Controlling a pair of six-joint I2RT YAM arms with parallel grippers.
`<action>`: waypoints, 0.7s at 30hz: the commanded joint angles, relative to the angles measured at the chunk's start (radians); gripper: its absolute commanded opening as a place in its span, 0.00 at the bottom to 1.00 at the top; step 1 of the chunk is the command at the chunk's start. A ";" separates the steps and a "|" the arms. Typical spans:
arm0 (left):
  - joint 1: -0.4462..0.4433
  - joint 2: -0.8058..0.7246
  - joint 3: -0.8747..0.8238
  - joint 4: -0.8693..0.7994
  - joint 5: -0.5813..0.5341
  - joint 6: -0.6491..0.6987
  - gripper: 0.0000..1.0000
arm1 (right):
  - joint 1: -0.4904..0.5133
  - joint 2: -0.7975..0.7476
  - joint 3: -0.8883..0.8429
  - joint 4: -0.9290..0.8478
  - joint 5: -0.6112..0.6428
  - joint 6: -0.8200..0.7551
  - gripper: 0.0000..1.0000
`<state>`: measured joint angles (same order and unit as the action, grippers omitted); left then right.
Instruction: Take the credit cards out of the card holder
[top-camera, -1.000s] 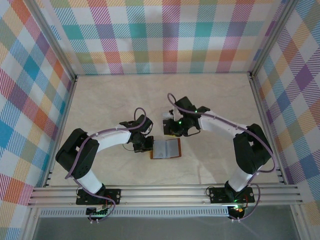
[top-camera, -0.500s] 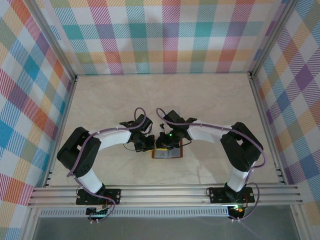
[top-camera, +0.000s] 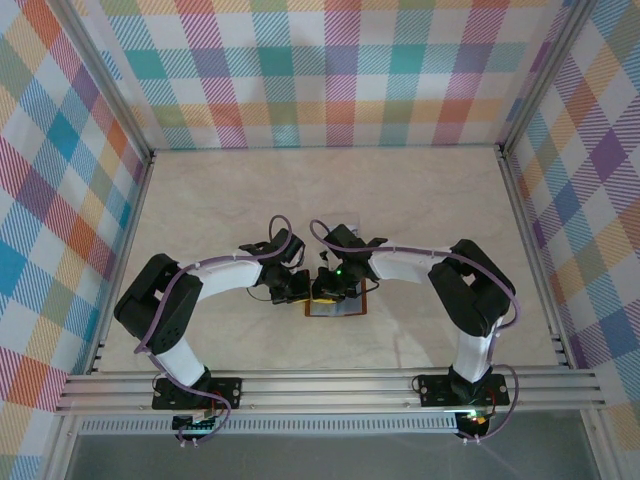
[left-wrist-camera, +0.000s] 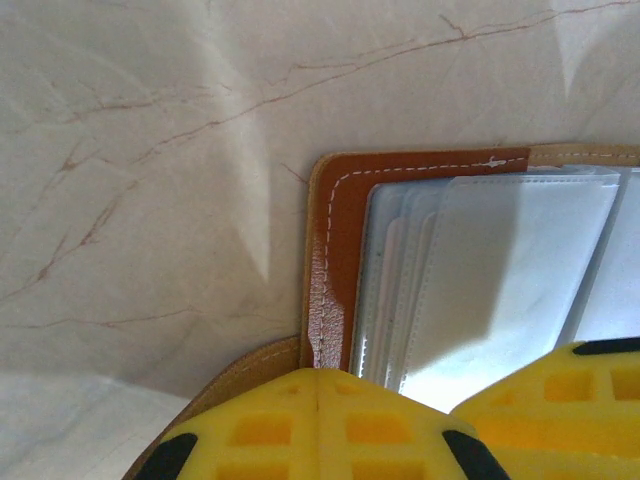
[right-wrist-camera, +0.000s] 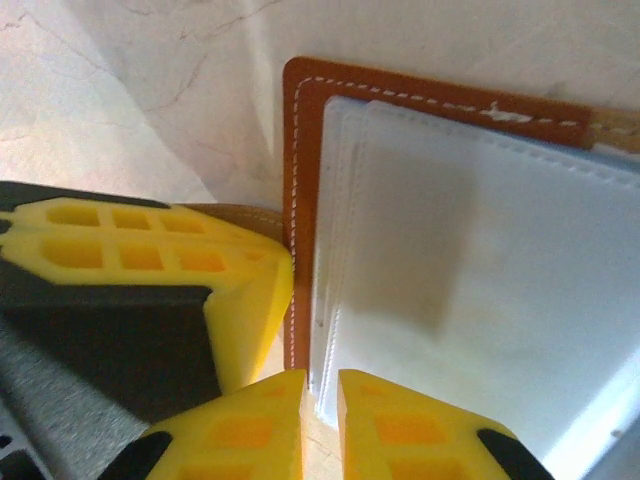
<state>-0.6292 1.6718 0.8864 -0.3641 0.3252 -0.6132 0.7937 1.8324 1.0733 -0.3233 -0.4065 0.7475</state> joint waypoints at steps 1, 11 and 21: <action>0.008 0.015 -0.016 -0.030 0.002 0.001 0.05 | 0.011 0.024 0.022 -0.046 0.032 -0.014 0.17; 0.007 0.015 -0.023 -0.042 -0.013 0.006 0.05 | 0.016 -0.022 0.025 -0.163 0.128 -0.056 0.18; 0.006 0.030 -0.018 -0.054 -0.010 0.010 0.05 | 0.017 -0.065 0.049 -0.256 0.195 -0.099 0.21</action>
<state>-0.6292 1.6730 0.8864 -0.3653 0.3248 -0.6132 0.8047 1.7992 1.1000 -0.5060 -0.2569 0.6750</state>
